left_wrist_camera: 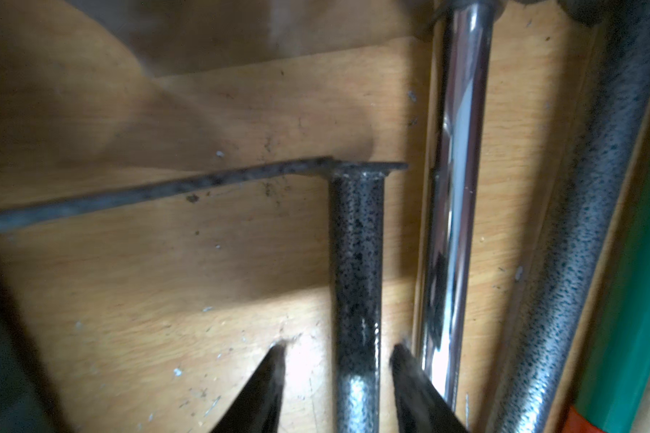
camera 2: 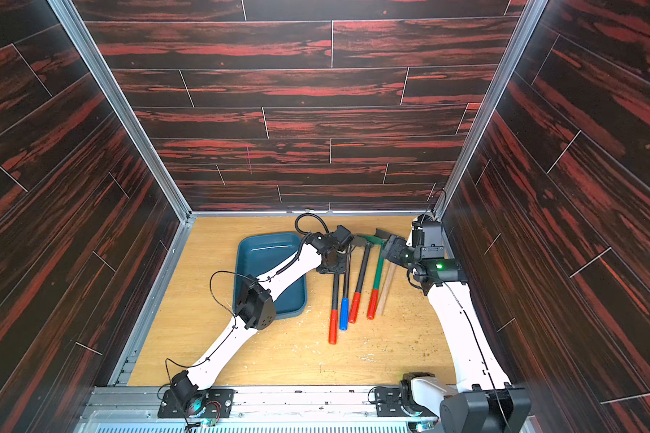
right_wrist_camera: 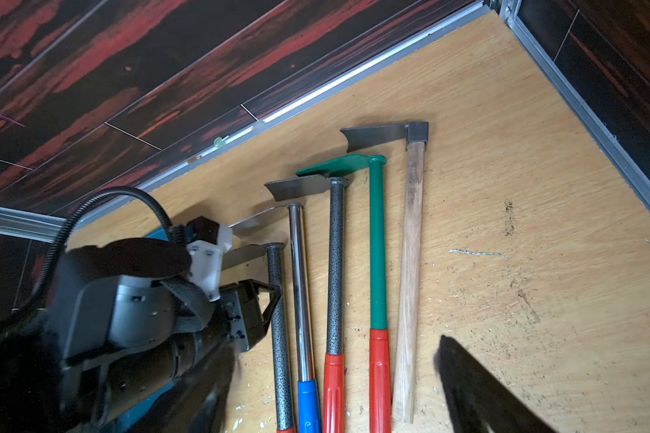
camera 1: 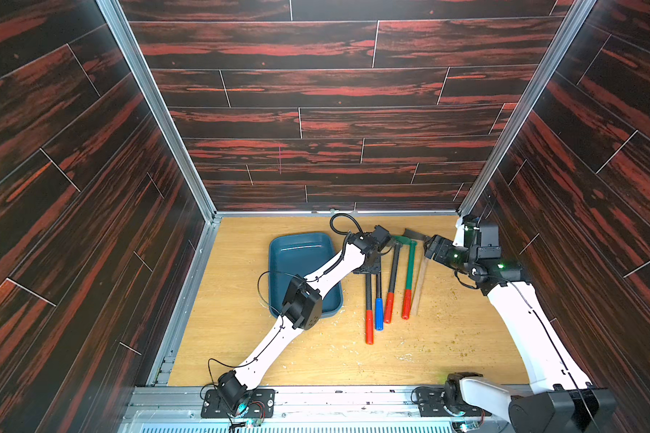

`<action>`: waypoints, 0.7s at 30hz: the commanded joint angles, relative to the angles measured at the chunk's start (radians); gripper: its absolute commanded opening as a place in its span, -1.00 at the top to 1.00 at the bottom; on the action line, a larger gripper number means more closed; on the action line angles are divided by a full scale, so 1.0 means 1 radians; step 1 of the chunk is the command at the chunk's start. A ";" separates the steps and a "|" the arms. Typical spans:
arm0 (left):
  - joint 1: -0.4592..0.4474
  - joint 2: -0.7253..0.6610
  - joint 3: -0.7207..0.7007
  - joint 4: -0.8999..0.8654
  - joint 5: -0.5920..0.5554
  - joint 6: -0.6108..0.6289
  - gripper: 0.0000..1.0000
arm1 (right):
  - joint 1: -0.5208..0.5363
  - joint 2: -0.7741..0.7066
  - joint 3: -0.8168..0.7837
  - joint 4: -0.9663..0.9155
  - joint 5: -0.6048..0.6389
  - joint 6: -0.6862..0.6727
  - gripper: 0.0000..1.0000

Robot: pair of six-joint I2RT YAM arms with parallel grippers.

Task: Put the small hoe into the storage box
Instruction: Pick up the hoe from the center of the board.

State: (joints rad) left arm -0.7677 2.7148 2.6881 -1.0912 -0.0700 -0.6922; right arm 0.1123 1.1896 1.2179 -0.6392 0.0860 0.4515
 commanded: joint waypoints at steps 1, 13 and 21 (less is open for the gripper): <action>0.004 0.000 0.024 -0.013 0.009 0.005 0.03 | 0.000 0.001 -0.005 0.006 -0.009 -0.008 -0.75; 0.005 0.025 0.022 -0.020 -0.006 0.011 0.16 | -0.004 -0.016 -0.023 0.015 -0.009 -0.005 -0.75; 0.014 0.018 -0.004 -0.016 -0.027 0.015 0.26 | -0.006 -0.021 -0.025 0.016 -0.014 -0.006 -0.74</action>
State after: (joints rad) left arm -0.7666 2.7319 2.6881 -1.0760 -0.0681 -0.6838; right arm 0.1108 1.1870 1.2011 -0.6273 0.0811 0.4515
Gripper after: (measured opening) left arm 0.377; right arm 0.871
